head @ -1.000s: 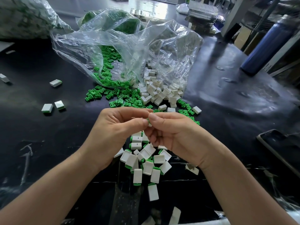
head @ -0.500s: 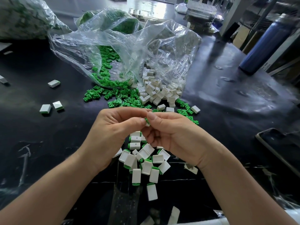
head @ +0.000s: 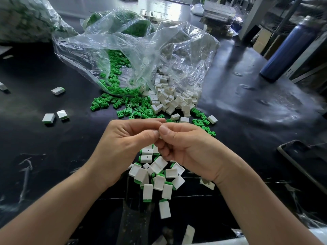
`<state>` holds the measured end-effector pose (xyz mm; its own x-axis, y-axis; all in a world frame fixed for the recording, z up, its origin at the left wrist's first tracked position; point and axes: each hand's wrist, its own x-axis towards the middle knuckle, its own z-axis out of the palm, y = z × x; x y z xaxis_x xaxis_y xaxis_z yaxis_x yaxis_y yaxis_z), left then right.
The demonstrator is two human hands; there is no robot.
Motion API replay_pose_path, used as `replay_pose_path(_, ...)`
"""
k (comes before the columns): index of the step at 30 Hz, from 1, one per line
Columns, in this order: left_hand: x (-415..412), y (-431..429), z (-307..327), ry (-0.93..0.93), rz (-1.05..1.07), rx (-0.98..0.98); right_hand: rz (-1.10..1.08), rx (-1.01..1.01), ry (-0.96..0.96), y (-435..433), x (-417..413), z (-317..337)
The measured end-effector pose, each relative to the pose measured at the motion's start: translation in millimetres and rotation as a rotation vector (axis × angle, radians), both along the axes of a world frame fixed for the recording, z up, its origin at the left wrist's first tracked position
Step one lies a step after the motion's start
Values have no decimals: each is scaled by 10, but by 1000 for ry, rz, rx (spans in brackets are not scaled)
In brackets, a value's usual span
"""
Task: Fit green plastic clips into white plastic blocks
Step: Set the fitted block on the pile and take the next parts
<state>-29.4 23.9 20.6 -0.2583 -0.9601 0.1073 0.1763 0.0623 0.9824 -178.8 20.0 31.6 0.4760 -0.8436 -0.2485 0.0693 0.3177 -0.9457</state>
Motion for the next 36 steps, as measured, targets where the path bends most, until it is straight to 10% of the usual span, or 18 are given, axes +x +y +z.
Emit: replay_pose_path(36, -73, 24, -132, 88, 130, 48, -100, -142, 43, 28, 84, -124)
